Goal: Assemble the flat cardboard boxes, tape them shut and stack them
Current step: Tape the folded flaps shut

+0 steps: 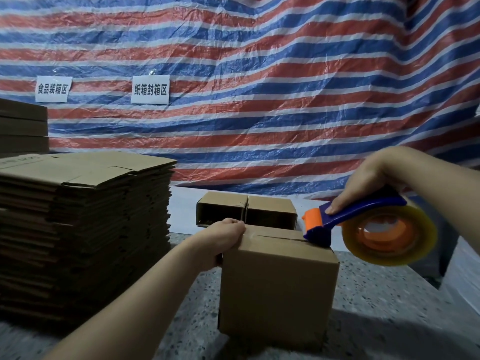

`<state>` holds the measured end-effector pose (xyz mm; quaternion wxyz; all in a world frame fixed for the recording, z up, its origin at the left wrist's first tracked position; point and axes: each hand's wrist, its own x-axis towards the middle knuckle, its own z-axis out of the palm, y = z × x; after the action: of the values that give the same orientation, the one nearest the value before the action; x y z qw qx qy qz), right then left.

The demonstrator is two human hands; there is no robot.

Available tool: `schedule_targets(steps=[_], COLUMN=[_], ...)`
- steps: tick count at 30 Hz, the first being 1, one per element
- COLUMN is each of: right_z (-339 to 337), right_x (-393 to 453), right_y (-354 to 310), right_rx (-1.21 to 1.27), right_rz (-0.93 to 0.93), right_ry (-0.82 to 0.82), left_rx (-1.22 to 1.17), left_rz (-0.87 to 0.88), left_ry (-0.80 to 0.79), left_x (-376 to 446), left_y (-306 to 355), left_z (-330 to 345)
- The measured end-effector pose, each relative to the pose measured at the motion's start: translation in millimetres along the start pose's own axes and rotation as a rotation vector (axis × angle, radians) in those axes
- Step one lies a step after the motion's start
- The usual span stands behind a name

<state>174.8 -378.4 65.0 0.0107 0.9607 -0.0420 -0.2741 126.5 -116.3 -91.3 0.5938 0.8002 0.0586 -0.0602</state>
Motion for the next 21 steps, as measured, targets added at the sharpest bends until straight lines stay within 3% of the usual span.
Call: schedule_targets(steps=[4,6,9,11,13,16,21], right_z=[3,3,2,0,0,1,0], right_x=[1,0,0,0,0,1,3], right_y=[2,0,-5,-6,-6,-4,9], right_rx=[0.028,0.003,-0.025,-0.027,-0.024,-0.015,0.056], right_rz=[0.001,0.003,0.014,0.022,0.025,0.014,-0.025], right_ry=[0.007,0.022,0.028,0.031,0.04,0.038,0.022], left_rx=[-0.036,0.159,0.427,0.624,0.836,1.098,1.131], left_rz=[-0.02,0.033,0.265,0.444,0.517,0.39,0.264], left_ry=[0.01,0.084,0.315,0.365,0.267,0.042,-0.038], left_x=[1,3,-1,-5,-5,2,12], left_y=[-1,4,27,45,54,48,44], left_z=[-1,-2,4,18,36,53,53])
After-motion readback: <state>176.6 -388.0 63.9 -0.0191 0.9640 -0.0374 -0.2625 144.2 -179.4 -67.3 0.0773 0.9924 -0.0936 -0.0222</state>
